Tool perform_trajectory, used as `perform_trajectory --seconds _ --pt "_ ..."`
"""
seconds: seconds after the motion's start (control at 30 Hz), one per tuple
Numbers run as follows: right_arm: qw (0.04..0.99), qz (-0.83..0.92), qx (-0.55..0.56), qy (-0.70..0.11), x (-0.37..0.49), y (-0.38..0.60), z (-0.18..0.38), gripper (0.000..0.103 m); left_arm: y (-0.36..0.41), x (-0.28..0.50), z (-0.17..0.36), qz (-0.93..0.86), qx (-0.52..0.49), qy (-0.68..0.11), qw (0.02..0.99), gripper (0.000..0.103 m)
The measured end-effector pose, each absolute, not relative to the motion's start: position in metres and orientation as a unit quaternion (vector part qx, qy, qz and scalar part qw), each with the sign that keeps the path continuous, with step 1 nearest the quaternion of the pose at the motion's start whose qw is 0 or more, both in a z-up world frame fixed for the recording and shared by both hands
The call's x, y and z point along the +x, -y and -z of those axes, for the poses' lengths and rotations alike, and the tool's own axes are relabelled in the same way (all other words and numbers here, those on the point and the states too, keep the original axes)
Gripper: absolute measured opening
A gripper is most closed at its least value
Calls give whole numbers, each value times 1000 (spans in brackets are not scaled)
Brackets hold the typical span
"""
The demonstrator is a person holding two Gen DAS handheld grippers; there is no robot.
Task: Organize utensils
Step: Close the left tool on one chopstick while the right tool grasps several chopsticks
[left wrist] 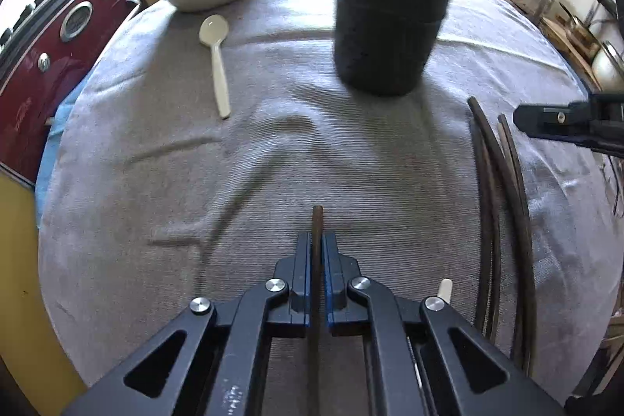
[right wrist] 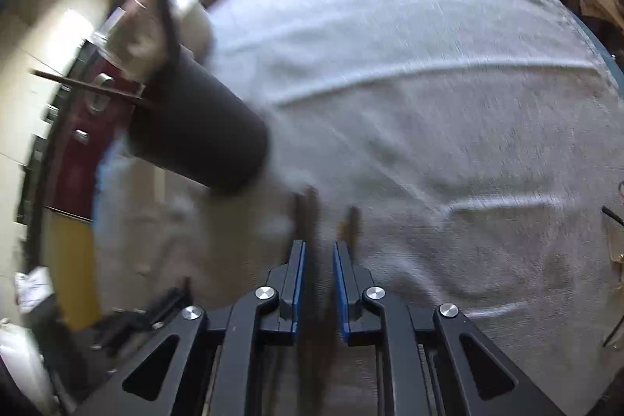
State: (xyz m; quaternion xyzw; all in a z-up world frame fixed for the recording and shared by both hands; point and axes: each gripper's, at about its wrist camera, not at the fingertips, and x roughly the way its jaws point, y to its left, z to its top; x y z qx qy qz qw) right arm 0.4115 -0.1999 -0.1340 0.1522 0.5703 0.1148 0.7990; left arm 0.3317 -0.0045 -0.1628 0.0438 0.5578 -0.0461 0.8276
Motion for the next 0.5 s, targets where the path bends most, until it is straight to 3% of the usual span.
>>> perform_trajectory --seconds 0.5 --pt "782 -104 95 -607 443 173 154 16 -43 325 164 18 11 -561 828 5"
